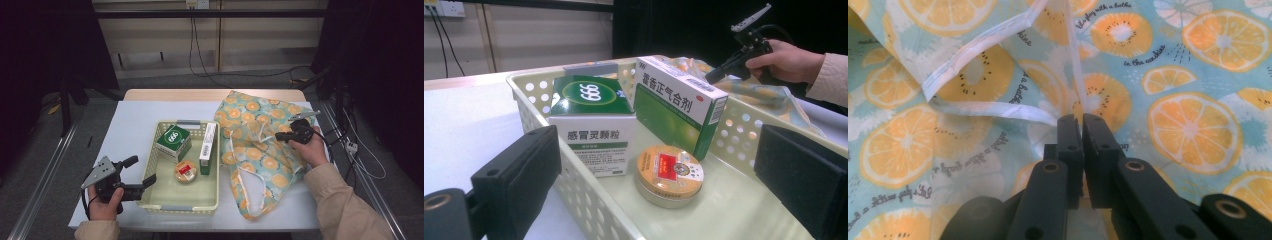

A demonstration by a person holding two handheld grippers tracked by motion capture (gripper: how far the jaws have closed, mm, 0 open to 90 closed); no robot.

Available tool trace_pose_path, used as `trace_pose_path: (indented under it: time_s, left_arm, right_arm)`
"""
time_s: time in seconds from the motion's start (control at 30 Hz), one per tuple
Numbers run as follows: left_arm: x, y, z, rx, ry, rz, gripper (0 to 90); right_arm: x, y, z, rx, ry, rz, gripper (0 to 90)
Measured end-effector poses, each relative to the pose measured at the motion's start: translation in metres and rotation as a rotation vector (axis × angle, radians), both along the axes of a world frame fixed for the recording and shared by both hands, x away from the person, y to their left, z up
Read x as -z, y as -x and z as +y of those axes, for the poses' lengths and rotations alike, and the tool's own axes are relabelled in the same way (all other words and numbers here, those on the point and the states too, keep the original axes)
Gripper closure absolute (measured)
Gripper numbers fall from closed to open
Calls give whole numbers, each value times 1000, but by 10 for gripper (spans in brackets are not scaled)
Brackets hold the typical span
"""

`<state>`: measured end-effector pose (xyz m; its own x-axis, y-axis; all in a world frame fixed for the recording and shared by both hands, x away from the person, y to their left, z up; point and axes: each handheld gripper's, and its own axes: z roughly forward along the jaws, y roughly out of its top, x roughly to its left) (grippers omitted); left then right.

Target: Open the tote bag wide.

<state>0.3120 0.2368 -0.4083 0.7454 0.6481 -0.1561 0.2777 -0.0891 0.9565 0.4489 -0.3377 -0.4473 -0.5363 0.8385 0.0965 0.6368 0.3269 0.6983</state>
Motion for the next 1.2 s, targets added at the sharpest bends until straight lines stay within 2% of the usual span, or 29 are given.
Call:
trace_pose_path:
  time_s: [0.13,0.33,0.43,0.63,0.7,0.8,0.87,0.97,1.1,1.17,1.2]
  left_arm:
    - [0,0,0,0,-3,-2,49]
    - [0,0,-1,2,0,-1,49]
    - [-1,1,-2,2,-1,0,49]
    - [-1,1,-2,7,-2,-1,49]
    - [-1,1,-2,8,2,-2,49]
    - [-2,1,-2,4,7,-3,49]
    - [-2,1,-2,3,8,-3,49]
    - [-2,1,-2,7,7,-3,49]
    - [-2,1,-3,8,7,-2,49]
    - [-2,1,-2,10,1,-3,49]
    - [-2,1,-3,10,-1,-4,49]
  right_arm:
    - [-6,5,3,-20,-9,-24,805]
    - [-23,15,18,-61,11,-73,589]
    - [-30,21,29,-98,29,-91,521]
    - [-41,33,50,-168,44,-130,500]
    - [-44,36,56,-175,86,-149,497]
    - [-45,39,63,-199,65,-154,508]
    - [-46,42,68,-223,66,-149,562]
    - [-47,45,75,-243,89,-151,590]
    - [-44,45,79,-278,42,-117,711]
    - [-36,43,80,-296,39,-92,837]
    - [-31,42,80,-303,29,-71,866]
